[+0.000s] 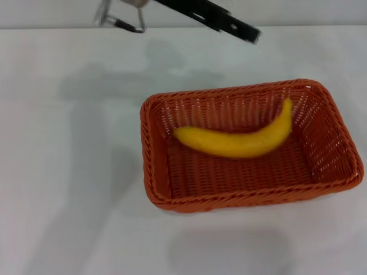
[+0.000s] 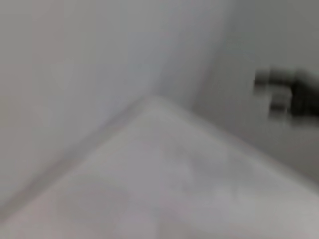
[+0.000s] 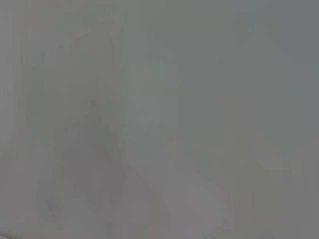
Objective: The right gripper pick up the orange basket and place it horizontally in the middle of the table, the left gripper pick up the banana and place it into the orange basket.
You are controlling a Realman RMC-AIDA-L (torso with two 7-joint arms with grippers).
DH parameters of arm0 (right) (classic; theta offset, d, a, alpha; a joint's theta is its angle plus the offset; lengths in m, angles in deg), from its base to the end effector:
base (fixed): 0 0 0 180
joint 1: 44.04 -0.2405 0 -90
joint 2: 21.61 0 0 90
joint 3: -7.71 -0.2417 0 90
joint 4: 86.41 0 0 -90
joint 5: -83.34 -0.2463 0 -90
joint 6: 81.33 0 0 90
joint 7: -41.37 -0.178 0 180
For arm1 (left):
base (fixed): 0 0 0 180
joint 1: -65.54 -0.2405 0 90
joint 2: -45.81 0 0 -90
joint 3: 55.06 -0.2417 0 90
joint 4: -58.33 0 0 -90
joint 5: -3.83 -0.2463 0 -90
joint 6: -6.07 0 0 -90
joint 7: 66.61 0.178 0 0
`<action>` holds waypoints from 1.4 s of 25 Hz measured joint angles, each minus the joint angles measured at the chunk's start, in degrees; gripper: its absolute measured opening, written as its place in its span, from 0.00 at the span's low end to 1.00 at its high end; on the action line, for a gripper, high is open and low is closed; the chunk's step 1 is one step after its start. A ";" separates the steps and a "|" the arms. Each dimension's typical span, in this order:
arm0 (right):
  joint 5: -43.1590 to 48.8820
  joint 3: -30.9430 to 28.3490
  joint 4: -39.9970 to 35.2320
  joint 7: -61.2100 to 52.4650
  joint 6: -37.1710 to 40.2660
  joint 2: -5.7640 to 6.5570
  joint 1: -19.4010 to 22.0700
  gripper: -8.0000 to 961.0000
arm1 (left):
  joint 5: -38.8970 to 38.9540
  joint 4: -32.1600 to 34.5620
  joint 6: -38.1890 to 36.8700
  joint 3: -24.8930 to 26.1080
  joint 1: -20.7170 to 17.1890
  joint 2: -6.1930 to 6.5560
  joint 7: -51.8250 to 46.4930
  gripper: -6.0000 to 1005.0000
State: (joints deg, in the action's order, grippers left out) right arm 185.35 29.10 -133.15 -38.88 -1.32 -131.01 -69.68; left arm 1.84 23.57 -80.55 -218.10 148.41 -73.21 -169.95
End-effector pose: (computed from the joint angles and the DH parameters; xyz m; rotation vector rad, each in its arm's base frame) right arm 0.3232 0.4038 0.1846 -2.0217 0.5370 0.6995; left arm -0.0660 0.4792 -0.0294 -2.8791 -0.7700 -0.3298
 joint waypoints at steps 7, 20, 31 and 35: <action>-9.29 -0.09 1.69 13.51 0.14 -4.84 1.78 0.80 | 33.66 -1.31 -2.24 0.00 -19.27 0.14 21.32 0.88; -28.98 0.29 25.93 37.45 9.59 -5.71 2.18 0.80 | 69.31 8.05 -7.70 0.12 -52.89 -0.10 46.28 0.88; -34.09 0.16 36.16 48.01 5.70 -5.79 3.51 0.80 | 83.13 24.17 -12.01 0.23 -71.53 -0.32 67.16 0.88; -34.98 0.09 37.50 50.23 5.80 -5.80 3.56 0.80 | 85.44 26.75 -12.07 0.37 -72.72 -0.30 69.59 0.88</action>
State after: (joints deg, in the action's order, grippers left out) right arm 150.37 29.19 -95.65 11.35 4.47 -136.82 -66.12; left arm 87.28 50.32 -92.62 -217.73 75.69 -73.51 -100.36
